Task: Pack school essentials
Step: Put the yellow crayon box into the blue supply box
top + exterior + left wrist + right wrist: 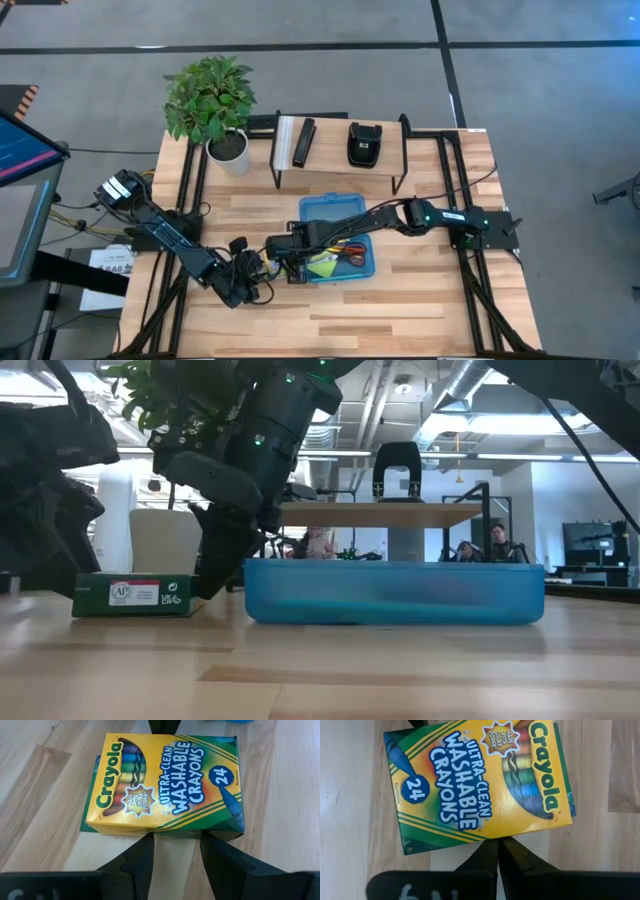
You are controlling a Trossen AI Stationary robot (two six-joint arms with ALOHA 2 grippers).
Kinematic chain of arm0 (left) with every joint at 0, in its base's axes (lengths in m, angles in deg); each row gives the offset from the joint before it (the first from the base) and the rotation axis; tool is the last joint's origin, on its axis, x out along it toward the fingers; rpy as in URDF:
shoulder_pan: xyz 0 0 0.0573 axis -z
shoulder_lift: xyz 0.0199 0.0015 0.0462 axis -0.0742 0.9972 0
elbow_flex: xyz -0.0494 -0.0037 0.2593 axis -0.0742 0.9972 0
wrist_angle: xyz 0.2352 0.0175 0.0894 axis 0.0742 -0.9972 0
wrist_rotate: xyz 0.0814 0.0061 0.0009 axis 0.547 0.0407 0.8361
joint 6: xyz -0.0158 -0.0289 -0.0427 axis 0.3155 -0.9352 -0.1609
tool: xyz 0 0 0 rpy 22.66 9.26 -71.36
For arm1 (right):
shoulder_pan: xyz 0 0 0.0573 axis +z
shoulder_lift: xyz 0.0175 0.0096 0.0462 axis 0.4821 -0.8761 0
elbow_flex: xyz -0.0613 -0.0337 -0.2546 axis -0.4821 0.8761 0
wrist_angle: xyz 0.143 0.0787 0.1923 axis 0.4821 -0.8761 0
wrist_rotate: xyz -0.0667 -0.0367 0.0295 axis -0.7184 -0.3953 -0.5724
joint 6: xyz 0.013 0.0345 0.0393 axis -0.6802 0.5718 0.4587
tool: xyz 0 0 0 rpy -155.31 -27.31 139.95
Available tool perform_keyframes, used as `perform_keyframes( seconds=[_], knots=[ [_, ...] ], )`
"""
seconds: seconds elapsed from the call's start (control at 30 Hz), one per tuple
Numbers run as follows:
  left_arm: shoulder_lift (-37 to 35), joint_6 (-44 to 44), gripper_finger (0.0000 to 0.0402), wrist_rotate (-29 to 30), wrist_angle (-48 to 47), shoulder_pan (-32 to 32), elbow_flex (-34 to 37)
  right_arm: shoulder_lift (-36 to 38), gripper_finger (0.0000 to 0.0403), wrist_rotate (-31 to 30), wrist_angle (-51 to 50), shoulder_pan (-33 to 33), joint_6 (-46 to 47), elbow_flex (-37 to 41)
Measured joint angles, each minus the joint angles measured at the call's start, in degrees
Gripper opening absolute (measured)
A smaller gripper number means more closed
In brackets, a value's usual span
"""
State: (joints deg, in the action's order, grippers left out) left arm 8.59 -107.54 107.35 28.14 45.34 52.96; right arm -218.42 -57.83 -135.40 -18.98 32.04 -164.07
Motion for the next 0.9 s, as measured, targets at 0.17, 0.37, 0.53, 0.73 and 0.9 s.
perform_keyframes(
  seconds=[0.17, 0.37, 0.53, 0.73, 0.9],
  knots=[
    [0.0, 0.3, 0.0151, -0.1, -0.6, 0.2, -0.9, 0.5, 0.0035, 0.3, 0.4, -0.3, 0.0, 0.1],
    [0.0, 3.8, 0.0151, 0.2, -4.5, 0.2, -4.7, 0.9, 0.0035, 0.6, -0.8, 0.0, 0.0, 0.1],
    [0.0, 4.2, 0.0151, 1.5, -10.8, 0.1, -8.9, 2.3, 0.0035, 0.6, -2.0, 0.3, 0.0, 0.1],
    [-0.1, 7.4, 0.0151, 3.2, -13.9, 0.1, -12.6, 5.2, 0.0035, 0.4, -5.0, 0.8, 0.3, 0.0],
    [-0.1, 12.4, 0.0151, 4.9, -14.3, -0.8, -16.0, 7.5, 0.0035, 0.1, -9.1, 1.7, 0.7, 0.1]
  ],
)
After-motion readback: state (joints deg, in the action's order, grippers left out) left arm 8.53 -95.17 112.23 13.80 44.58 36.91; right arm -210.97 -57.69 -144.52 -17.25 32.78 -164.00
